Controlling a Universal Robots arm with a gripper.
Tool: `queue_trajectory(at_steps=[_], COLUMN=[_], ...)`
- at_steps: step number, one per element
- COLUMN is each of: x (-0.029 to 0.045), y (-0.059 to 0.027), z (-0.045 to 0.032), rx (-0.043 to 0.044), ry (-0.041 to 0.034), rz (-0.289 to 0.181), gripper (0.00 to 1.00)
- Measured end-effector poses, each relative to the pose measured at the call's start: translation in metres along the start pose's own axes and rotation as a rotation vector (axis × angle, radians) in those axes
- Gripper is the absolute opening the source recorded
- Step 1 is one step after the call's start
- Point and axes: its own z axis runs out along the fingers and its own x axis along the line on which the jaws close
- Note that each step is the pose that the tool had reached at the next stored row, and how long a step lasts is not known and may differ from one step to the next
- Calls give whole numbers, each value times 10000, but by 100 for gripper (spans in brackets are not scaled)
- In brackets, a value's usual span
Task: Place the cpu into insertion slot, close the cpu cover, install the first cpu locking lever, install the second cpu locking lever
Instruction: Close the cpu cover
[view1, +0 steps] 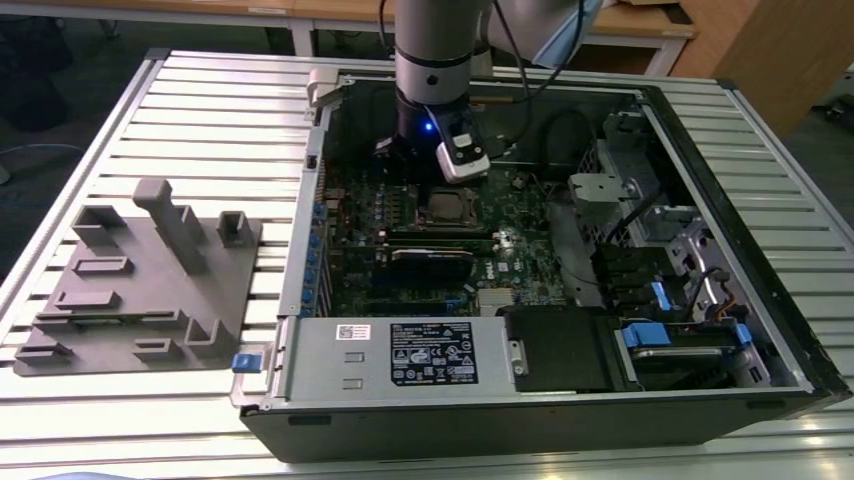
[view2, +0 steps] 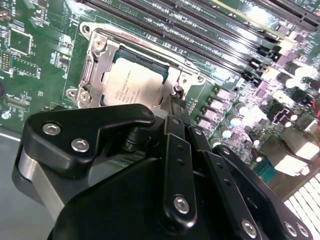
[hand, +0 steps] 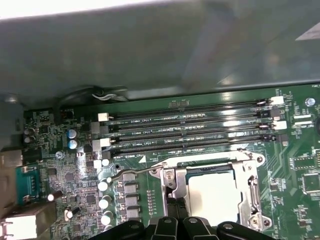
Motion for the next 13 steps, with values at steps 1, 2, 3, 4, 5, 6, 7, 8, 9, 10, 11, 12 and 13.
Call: queue_trajectory(at_steps=[1,2,3,4,5,6,7,8,9,10,11,12,13], x=[-1,-1,-2,-2,-3,-3,-4,-5,-5,-6,-6,-7,-8], y=[1,1,2,3,3,4,4,5,6,6,7,7,8], z=[-20,-41,-64,-83,-102,-121,-139,-159,-179,-201,-221,-241,-262], rx=[0,1,1,-1,-1,0,1,1,1,1,1,0,-1], ry=[0,1,0,0,0,0,0,1,0,1,1,0,0], rz=[0,0,0,0,0,0,0,0,0,0,0,0,0], gripper=[11,11,11,11,11,11,11,11,11,11,11,11,11])
